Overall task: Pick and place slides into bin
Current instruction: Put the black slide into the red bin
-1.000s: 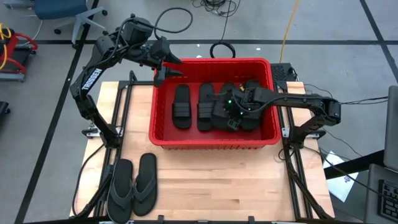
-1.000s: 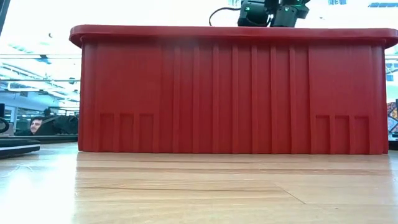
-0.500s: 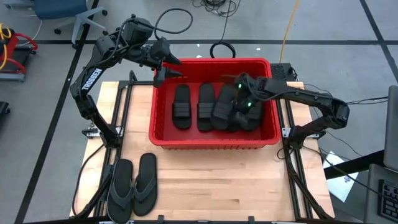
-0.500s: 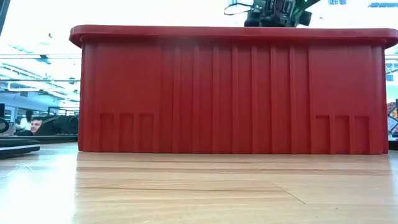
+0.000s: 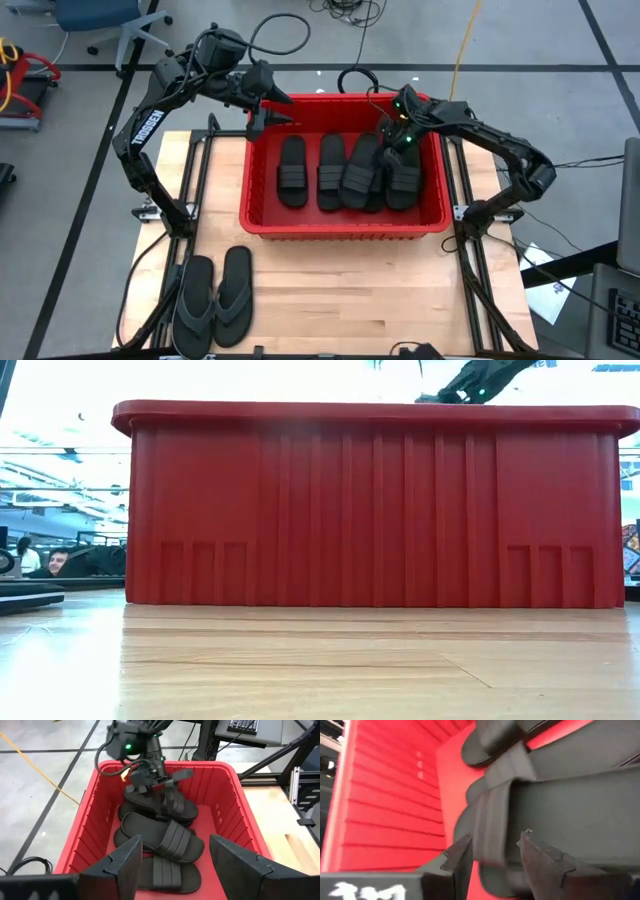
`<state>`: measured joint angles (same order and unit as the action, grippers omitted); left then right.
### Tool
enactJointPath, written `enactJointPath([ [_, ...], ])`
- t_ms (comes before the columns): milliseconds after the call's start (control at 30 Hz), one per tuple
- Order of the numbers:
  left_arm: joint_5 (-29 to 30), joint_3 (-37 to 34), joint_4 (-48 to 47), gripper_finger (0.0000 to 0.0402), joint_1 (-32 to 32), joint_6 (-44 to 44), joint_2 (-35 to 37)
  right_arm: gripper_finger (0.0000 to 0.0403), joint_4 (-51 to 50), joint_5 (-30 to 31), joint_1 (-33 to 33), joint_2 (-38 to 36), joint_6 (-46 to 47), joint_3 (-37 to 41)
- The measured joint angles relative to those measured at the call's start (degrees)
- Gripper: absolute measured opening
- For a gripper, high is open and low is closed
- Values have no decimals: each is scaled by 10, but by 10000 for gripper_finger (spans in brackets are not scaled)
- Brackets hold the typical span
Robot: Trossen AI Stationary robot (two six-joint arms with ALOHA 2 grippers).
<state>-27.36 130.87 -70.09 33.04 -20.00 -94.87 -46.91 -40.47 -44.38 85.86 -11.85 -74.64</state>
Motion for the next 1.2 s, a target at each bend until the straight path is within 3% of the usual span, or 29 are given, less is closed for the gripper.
enactJointPath([
  [233,4,0,1,228,0,-19,0,157,-19,29,2,63,-57,-12],
  [467,19,0,0,228,0,-19,0,157,-40,11,20,99,-84,-12],
  [867,20,0,-4,228,0,-19,0,157,-48,-3,-4,100,-78,-38],
  [1033,20,0,-5,228,0,-18,0,157,-70,-60,-6,99,-77,-67],
  [1200,20,0,-10,228,0,-18,0,158,-109,3,32,105,-101,-65],
])
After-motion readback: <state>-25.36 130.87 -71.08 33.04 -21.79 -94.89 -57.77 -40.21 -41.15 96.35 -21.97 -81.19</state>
